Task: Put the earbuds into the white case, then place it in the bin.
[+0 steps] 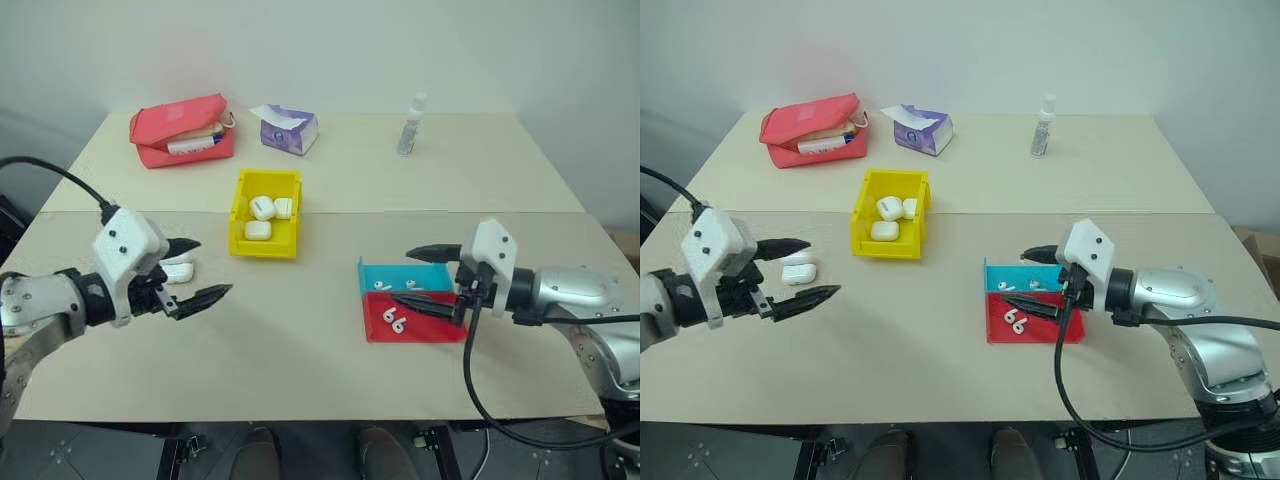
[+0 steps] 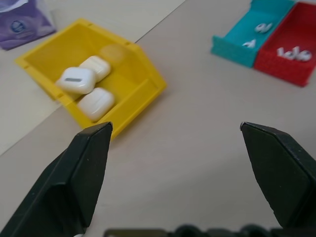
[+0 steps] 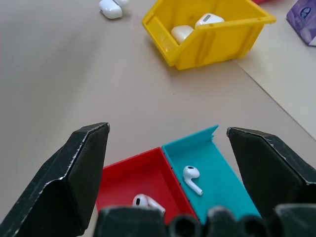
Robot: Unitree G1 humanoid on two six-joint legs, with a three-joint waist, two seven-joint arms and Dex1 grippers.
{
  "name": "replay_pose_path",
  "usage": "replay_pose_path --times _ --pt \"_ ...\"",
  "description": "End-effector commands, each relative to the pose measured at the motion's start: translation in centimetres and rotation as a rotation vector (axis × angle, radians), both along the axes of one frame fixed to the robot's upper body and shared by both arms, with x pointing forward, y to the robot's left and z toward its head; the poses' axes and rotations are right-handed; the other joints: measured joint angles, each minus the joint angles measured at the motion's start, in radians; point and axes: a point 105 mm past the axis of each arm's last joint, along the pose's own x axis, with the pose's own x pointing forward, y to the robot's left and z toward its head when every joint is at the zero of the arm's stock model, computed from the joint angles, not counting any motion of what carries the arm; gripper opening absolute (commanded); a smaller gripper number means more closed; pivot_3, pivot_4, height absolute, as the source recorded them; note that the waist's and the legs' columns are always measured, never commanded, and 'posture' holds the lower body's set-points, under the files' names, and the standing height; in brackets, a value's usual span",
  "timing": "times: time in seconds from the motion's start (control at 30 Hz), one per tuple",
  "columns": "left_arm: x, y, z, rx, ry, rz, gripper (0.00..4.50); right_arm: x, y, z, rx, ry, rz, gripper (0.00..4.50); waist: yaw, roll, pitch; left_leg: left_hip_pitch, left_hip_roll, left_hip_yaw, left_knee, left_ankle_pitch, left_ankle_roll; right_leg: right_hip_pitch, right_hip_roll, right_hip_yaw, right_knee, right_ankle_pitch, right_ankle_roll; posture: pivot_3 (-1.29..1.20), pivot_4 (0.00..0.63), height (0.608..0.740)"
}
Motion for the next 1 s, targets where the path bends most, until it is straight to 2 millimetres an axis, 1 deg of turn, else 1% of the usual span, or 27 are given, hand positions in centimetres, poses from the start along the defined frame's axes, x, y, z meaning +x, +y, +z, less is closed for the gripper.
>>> replay_pose_path --times 0.03,0.07,0.1,0.17,0.23,0.33,0.43,0.57,0.73,0.87,1.0 --pt "0.6 1.1 -0.2 0.058 0.023 0.103 4.50 -0.4 0.2 1.0 0.002 -0.050 0.022 4.44 0.001 0.000 0.000 0.000 0.000 0.000 0.000 0.000 0.000 0.000 0.000 0.000 0.000 0.000 0.000 0.00 0.150 0.740" --pt "0.5 0.9 -0.4 0.058 0.047 0.108 4.50 -0.6 0.2 0.9 0.002 -0.048 0.023 4.44 0.003 0.000 0.000 -0.001 0.000 0.000 0.000 0.000 0.000 0.000 0.000 0.000 0.000 0.000 0.000 0.00 0.150 0.740" --pt "0.3 0.9 -0.8 0.063 0.108 0.130 4.50 -0.7 0.3 0.8 0.003 -0.043 0.023 4.44 0.004 0.000 0.000 -0.001 0.000 0.000 0.000 0.000 0.000 0.000 0.000 0.000 0.000 0.000 0.000 0.00 0.150 0.740" --pt "-0.1 1.2 -1.7 0.063 0.275 0.175 4.50 -0.8 0.3 0.6 0.001 -0.039 0.021 4.44 0.006 -0.001 0.001 -0.002 0.000 -0.001 0.000 0.000 0.000 -0.001 0.000 -0.001 0.000 0.000 0.000 0.00 0.150 0.740" --pt "-0.2 1.5 -1.8 0.043 0.397 0.220 4.50 -1.0 0.3 0.4 0.003 -0.034 0.021 4.44 0.006 -0.002 0.001 -0.002 0.000 -0.002 0.000 0.000 0.000 -0.001 0.000 -0.002 0.000 0.000 0.000 0.00 0.150 0.740" --pt "1.4 3.1 -1.6 -0.053 0.497 0.392 4.50 -1.3 0.5 0.2 0.008 -0.027 0.020 4.44 0.004 -0.002 0.001 -0.002 -0.001 -0.003 0.001 0.000 0.000 -0.001 0.000 -0.002 0.001 0.000 0.000 0.00 0.150 0.740" --pt "3.1 4.2 -1.3 -0.094 0.447 0.515 4.50 -1.6 0.6 0.0 0.012 -0.020 0.016 4.44 -0.001 -0.002 0.001 -0.002 -0.001 -0.005 0.001 0.000 0.000 0.000 0.000 -0.003 0.002 0.000 0.000 0.00 0.150 0.740" --pt "5.1 5.7 -2.5 -0.153 0.425 0.715 4.50 -1.7 0.6 -0.2 0.017 -0.015 0.012 4.44 0.000 -0.002 0.001 -0.003 -0.002 -0.005 0.001 0.000 0.000 0.000 0.000 -0.003 0.001 0.000 0.000 0.00 0.150 0.740" --pt "6.9 5.7 -4.1 -0.249 0.476 0.863 4.50 -1.6 0.8 0.0 0.017 -0.021 0.020 4.44 0.004 -0.003 0.001 -0.003 -0.002 -0.007 0.003 0.000 0.000 0.001 -0.001 -0.004 0.002 0.000 0.000 0.00 0.150 0.740" --pt "7.7 5.5 -4.0 -0.264 0.474 0.942 4.50 -1.6 0.8 0.1 0.014 -0.026 0.022 4.44 0.007 -0.004 0.000 -0.004 -0.002 -0.009 0.003 0.001 -0.001 0.001 -0.001 -0.006 0.002 0.001 0.001 0.00 0.150 0.740" --pt "8.1 6.0 -4.4 -0.273 0.515 1.017 4.50 -1.6 0.8 0.2 0.011 -0.030 0.024 4.44 0.008 -0.004 0.000 -0.003 -0.002 -0.009 0.003 0.001 -0.002 0.001 -0.001 -0.007 0.002 0.001 0.000 0.00 0.150 0.740"
